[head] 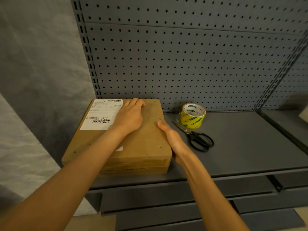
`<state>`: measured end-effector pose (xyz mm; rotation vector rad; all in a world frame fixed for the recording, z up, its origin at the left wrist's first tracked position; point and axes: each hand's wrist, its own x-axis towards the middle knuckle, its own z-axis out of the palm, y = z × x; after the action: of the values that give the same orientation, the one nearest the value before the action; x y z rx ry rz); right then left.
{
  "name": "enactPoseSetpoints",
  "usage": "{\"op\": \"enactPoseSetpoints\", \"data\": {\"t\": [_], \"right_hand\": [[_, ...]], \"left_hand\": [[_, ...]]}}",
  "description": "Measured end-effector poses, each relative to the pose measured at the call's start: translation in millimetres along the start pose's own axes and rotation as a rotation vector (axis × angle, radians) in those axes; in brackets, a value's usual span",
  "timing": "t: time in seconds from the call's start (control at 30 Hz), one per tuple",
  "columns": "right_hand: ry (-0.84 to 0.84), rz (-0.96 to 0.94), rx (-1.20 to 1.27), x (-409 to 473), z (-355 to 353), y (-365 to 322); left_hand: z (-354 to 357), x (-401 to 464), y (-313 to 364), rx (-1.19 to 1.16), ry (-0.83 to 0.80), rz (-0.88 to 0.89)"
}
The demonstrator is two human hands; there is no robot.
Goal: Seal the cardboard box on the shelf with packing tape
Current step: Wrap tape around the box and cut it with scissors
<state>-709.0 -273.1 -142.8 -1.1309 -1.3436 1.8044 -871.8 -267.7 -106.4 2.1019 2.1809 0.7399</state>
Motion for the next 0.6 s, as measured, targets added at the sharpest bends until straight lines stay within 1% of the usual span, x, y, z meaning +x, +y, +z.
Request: {"op": "enactPoseSetpoints", "data": {"t": [0.17,0.23,0.27,0.33,0.4,0.5,0.6], "right_hand": [[0.015,0.023,-0.04,5.4,-1.2,-1.2],[0.025,0.022,-0.011,4.5,-1.2,-1.1],[0.023,0.018,0.003,3.7,-1.1,-0.7],[0.018,0.005,0.015,3.4,-2.8,0.1],[0.029,-0.019,0.006,6.2,-3.7,0.2],[0.083,-0.015,0.0,7.0,-2.6,0.7],[0.139,-0.044,-0.023,2.9,0.5,-1.4]], "left_hand": [[-3.2,0.5,0.9,0.008,-0.006,-0.011],[-7.6,-0.7,2.0,-0.016,-0.019,0.017],[-10.2,-3.0,4.1,-0.059,-0.061,0.05],[-16.1,-11.4,8.8,-0.134,-0.22,0.129],[-18.6,-24.0,8.5,-0.046,-0.364,0.189],[-22.5,-43.5,-0.6,0.085,-0.416,0.227],[-27.9,-55.4,-3.2,0.091,-0.415,0.218]]}}
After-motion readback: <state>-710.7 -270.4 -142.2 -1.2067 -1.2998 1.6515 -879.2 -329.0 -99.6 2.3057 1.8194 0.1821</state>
